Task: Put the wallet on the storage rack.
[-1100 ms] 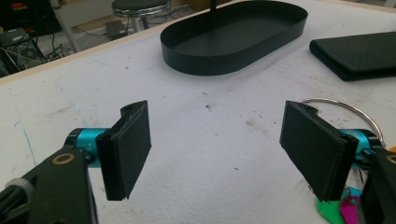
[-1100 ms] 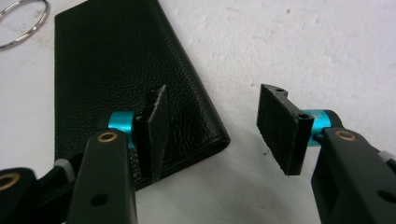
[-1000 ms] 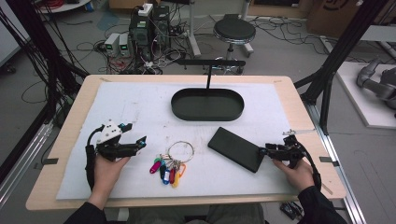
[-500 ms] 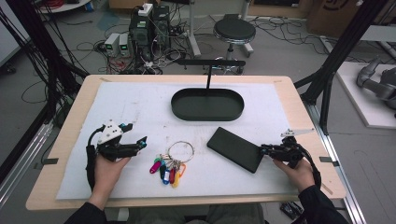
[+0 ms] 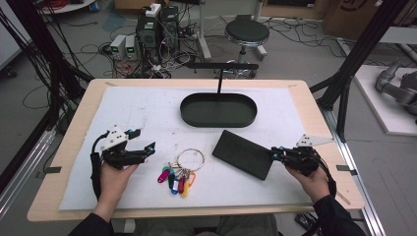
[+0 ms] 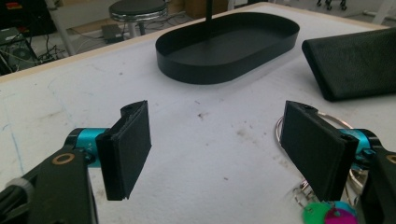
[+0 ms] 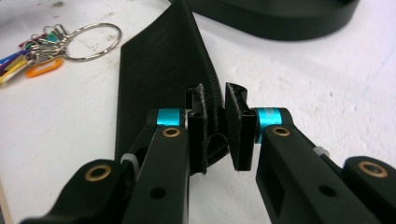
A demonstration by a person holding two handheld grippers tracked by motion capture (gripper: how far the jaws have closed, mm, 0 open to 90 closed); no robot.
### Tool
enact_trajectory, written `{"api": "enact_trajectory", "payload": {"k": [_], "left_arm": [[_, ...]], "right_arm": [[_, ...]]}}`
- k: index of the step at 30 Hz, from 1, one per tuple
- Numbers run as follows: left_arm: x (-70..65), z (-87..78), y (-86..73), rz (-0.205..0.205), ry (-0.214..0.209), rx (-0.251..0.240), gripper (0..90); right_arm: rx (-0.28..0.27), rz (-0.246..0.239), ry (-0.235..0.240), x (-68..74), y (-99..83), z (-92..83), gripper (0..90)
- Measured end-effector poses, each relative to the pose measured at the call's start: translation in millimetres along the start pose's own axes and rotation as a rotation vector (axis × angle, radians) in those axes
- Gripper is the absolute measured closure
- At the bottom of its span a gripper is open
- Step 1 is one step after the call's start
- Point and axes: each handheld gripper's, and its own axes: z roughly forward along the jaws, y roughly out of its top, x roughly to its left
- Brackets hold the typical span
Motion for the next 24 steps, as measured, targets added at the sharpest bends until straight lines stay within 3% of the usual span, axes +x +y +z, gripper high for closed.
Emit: {"api": "enact_trajectory", "payload": {"k": [5, 10, 11, 13, 16, 19, 21, 24], "left_arm": [[-4.4, 7.0, 6.2, 0.001, -0.028, -0.006, 24.7], [-17.9, 26.3, 22.2, 0.006, -0.110, -0.018, 24.7], [-17.9, 26.3, 22.2, 0.006, -0.110, -0.018, 24.7], [-27.9, 38.6, 29.2, 0.012, -0.154, 0.004, 24.7], [-33.2, 47.1, 32.9, 0.013, -0.181, 0.016, 24.7], [-42.0, 66.3, 39.6, -0.010, -0.241, 0.034, 24.7], [-43.9, 70.9, 41.2, -0.009, -0.253, 0.038, 24.7], [-49.9, 90.7, 47.0, 0.005, -0.305, 0.050, 24.7]], "right_arm": [[-0.027, -0.069, 0.016, 6.9, 2.9, -2.1, 80.8], [-0.041, -0.125, 0.032, 11.9, 4.3, -3.3, 80.8], [-0.042, -0.133, 0.036, 12.8, 4.4, -3.6, 80.7], [-0.044, -0.156, 0.035, 13.8, 4.4, -4.0, 80.7], [-0.046, -0.164, 0.039, 15.1, 4.6, -4.8, 80.7], [-0.052, -0.186, 0.044, 16.9, 5.1, -5.4, 80.8], [-0.052, -0.196, 0.050, 18.1, 5.3, -5.8, 80.7], [-0.056, -0.215, 0.060, 19.6, 5.7, -6.2, 80.8]]}}
